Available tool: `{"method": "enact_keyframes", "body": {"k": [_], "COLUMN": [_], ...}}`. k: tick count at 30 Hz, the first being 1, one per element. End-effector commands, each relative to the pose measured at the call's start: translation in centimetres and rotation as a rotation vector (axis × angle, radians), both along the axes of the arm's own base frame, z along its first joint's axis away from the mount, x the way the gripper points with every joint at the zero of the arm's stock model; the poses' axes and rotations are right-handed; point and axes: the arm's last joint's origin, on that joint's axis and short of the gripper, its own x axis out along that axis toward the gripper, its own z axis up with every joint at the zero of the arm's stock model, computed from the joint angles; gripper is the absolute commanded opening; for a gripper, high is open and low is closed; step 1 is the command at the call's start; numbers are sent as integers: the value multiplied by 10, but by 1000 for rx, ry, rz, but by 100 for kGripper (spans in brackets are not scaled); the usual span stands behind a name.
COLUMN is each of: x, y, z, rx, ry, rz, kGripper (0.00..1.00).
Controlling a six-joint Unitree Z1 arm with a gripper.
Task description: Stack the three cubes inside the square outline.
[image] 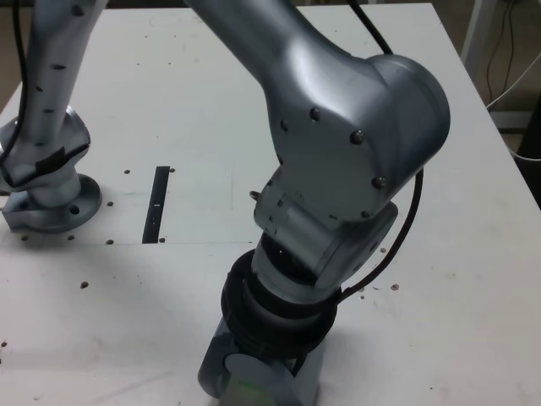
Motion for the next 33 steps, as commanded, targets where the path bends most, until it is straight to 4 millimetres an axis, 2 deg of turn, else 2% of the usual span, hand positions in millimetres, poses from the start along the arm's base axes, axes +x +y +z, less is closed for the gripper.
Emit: {"method": "enact_keyframes", "body": {"k": [1, 17, 26, 33], "x": [-1, -4, -9, -9], "y": [0, 3, 10, 26], "z": [0, 5, 21, 39], "rx": [-2, -4, 2, 17], "ry": [0, -4, -26, -44], "rz": [-2, -3, -5, 12], "kGripper": [28, 28, 28, 28]}}
